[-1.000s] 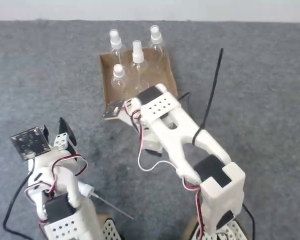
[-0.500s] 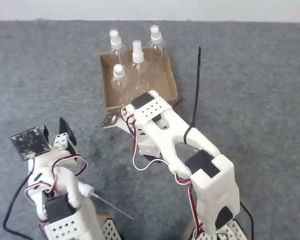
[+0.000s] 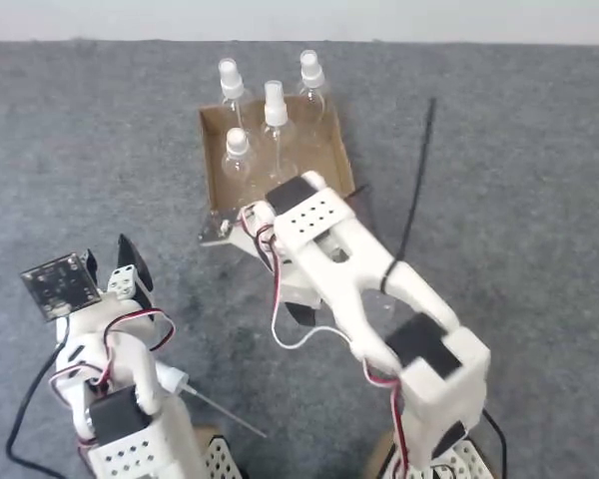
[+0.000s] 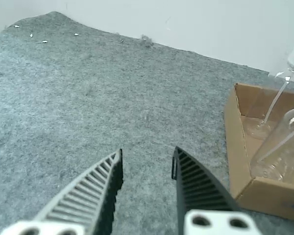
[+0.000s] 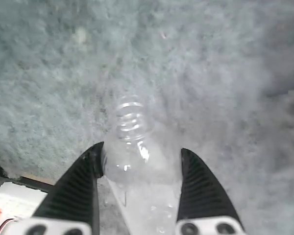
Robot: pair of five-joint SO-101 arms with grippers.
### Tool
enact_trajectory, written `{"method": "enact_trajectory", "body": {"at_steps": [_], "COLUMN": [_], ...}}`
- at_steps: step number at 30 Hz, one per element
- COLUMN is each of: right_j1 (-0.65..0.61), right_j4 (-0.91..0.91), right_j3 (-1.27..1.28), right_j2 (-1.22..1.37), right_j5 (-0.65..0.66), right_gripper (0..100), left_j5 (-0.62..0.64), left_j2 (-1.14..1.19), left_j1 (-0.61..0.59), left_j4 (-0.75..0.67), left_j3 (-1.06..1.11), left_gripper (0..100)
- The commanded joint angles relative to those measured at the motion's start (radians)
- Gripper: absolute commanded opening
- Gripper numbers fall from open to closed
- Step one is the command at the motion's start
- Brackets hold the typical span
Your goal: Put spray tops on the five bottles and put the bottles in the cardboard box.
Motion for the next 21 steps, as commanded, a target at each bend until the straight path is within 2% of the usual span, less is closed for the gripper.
{"method": "enact_trajectory", "body": {"at_steps": [1,6,15,21], "right_j1": [-0.010,-0.010,-0.002,0.002], "right_j4": [0.027,0.027,0.025,-0.051], "right_j3": [-0.006,-0.006,-0.005,0.115], "right_j2": [-0.160,-0.278,-0.403,-0.461], "right_j5": [-0.048,-0.152,-0.252,-0.292], "right_gripper": [0.6,0.6,0.6,0.6], "left_j5": [0.006,0.006,0.003,-0.104], "left_j2": [-0.018,-0.018,-0.018,-0.014], "left_j1": [-0.008,-0.008,-0.008,-0.003], "left_j4": [-0.031,-0.031,-0.028,0.048], "left_j3": [-0.015,-0.015,-0.039,-0.116], "left_gripper": [16,16,16,16]}}
